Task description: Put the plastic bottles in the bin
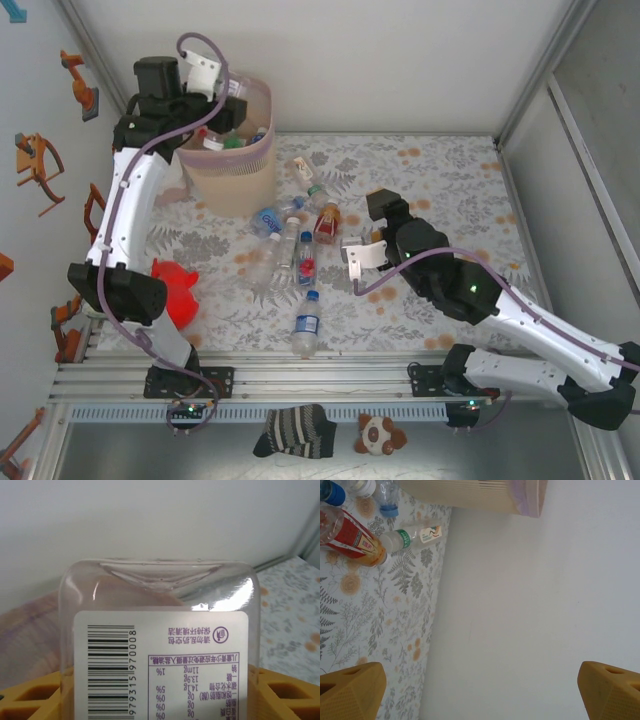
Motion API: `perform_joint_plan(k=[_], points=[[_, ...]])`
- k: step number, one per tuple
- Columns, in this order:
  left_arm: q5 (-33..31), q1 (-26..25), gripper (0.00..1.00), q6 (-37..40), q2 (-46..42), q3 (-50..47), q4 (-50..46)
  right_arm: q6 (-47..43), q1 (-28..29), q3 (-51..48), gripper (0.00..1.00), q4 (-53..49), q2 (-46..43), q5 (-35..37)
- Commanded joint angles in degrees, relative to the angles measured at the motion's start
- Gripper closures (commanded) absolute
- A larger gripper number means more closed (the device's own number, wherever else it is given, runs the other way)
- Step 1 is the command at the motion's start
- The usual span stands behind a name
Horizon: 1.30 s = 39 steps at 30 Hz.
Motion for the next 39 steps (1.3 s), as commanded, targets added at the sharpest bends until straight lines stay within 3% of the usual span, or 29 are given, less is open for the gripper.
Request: perform_joint_plan(k=[1,13,24,31,39], points=[[-1.7,1.7,0.43,-4.6,3.5,4.2,4.3,2.2,0.7,2.1,0.03,-0.6,-0.7,1.1],[9.9,3.7,0.44,-17.0,19.4,16.5,4.5,2.7,2.5,2.5,0.04,-1.4,-0.5,2.4],[15.2,3.2,0.46,-22.5,23.3,11.0,3.6,2.9,3.4,2.1,0.04,-1.8,-0.7,4.0],[15.0,2.7,0.47,-22.5,22.3,2.7,3.0,2.8,3.6,2.1,0.05,-1.2,-0.2,4.0],[8.7,2.0,0.43,-20.4,23.3,-0.7,-1.6,2.6,3.6,2.5,0.05,-1.6,-0.3,3.9]])
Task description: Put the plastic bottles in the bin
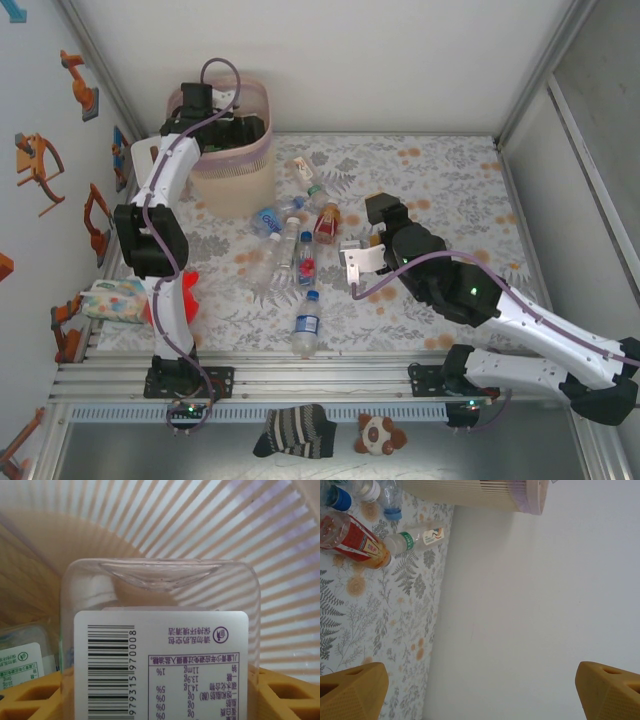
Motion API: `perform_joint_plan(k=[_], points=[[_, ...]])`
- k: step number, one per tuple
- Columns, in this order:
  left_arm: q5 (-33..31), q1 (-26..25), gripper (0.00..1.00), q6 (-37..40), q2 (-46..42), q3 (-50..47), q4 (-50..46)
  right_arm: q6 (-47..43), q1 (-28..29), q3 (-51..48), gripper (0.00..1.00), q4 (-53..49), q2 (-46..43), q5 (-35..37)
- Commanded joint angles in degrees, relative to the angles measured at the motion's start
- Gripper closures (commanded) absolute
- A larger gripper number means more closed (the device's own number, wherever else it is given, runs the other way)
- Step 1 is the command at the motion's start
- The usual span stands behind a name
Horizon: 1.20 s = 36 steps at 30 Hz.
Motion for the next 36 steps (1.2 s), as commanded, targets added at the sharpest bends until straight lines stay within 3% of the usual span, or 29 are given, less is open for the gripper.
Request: perform_joint_plan(k=[1,8,18,30,36], points=[[-3.2,0.0,0.41,1.0,1.1,-1.7,-4.6,0.9,0.5,1.8,0.05,0.1,-0.4,1.0],[-2.1,-0.2,0.18,1.6,-1.0,0.5,-6.0,0.7,0.7,2.3,0.05,0.1,-0.4,0.8],[-3.5,0.1,0.1,2.1,-8.2,4.3,-6.3,1.5,1.0,2.0,0.05,3.1,-0.4,1.0],[-3.6,-0.1,0.14,4.0,-15.2,2.2,-7.8,28.3,0.7,7.9,0.07,3.7,0.9,3.1],[-2.9,-1.3,0.16,4.9,-19.7,-2.4,-7.7,43.5,-0.6,10.3,0.07,3.1,3.2,8.3]])
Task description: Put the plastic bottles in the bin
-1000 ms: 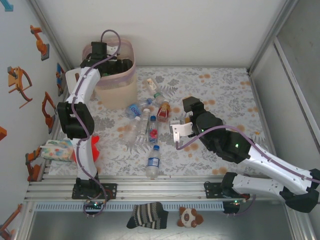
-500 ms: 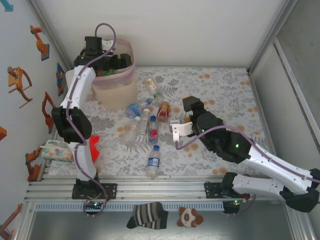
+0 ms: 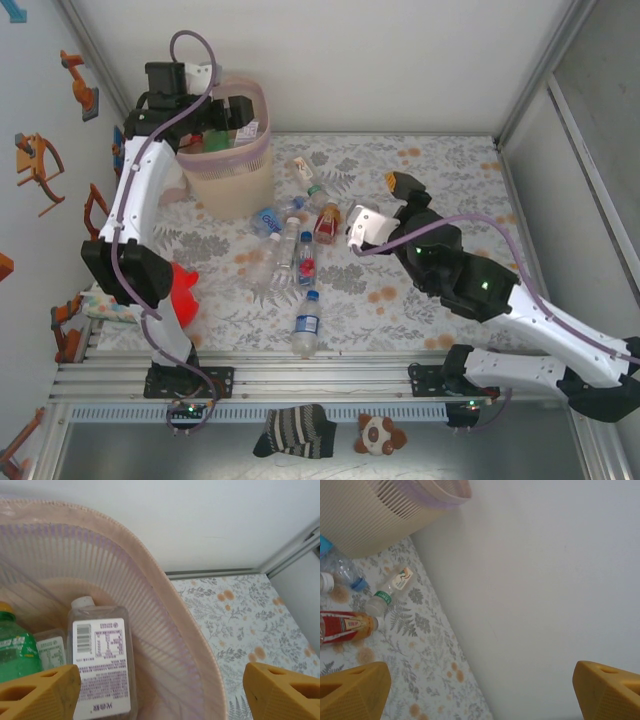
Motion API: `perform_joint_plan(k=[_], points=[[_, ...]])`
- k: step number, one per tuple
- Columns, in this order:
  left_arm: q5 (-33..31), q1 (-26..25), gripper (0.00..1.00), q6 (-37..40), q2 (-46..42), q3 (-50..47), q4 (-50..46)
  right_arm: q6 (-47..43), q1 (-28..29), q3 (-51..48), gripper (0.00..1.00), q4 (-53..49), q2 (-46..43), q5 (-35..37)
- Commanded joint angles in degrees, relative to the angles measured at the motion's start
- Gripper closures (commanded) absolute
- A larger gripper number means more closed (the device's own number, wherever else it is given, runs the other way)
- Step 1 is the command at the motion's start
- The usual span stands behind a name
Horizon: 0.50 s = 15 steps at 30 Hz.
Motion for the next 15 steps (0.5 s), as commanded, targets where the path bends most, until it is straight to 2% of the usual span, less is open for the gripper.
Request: perform_joint_plan(k=[1,4,8,15], points=[[0.5,-1.3,0.17,2.1,-4.4,-3.3,-1.5,15.9,-1.5,2.8,0.07,0.1,1.7,4.2],[-0.9,-3.1,0.18,3.2,-7.8,-7.5,-1.5,25.5,-4.3,4.4,0.08,-3.5,3.5,2.9],[-3.2,-5.7,0.2,4.0,-12.9,-14.1,-1.4,33.1,-6.9,5.6,0.09,-6.2,5.8,1.7],[-9.0,-10.3,0.22,3.7,-22.0,-26.1,-2.1,40.1,-11.4,5.6,0.1,-7.6,7.1,-2.9]])
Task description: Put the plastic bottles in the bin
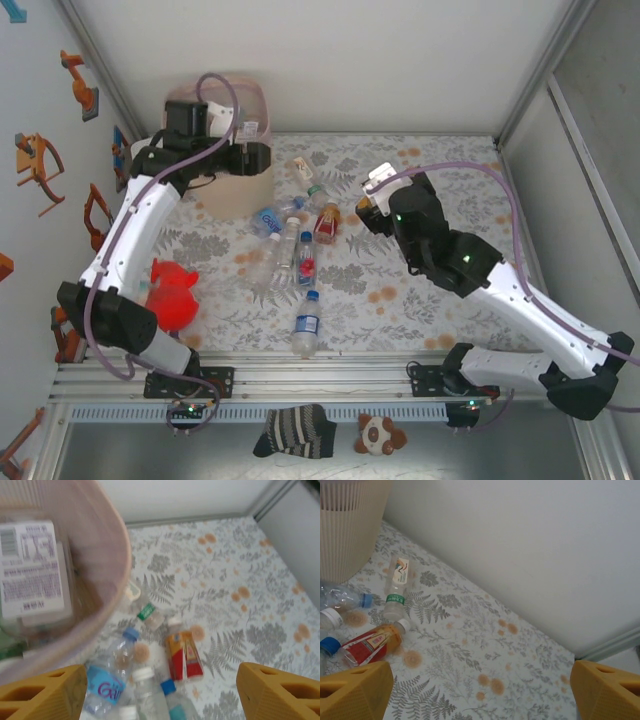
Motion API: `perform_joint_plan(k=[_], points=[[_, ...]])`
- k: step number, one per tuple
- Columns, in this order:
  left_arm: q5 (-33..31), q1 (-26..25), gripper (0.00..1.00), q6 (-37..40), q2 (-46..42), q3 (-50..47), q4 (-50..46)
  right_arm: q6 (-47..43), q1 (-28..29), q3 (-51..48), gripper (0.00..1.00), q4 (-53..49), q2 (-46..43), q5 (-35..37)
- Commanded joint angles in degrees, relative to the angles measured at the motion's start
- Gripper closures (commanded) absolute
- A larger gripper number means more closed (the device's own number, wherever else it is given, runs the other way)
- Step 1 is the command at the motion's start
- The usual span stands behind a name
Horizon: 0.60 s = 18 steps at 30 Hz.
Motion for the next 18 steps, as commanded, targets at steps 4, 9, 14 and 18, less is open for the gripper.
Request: perform_joint_plan(k=[4,9,14,18], points=[[-7.8,-5.0,0.23,1.2,-7.7,-7.7,-2.4,7.1,-1.9,1.1,0.1,-0.7,0.0,-2.9],[-13.3,-9.1,0.24,0.4,-10.3,-14.5,-3.4,7.5,-2.1,0.9,0.1,-1.0,0.7,-3.0],[-14.7,-10.2,0.25,-2.5,-10.6,-23.1,-3.0,8.6,-2.2,0.2,0.1,-1.1,0.7,-3.9],[-14.4,-10.7,0.25,-4.5,-10.6,-29.4,-1.6,9.5,-2.2,-0.6,0.11,-1.3,0.4,-4.7]])
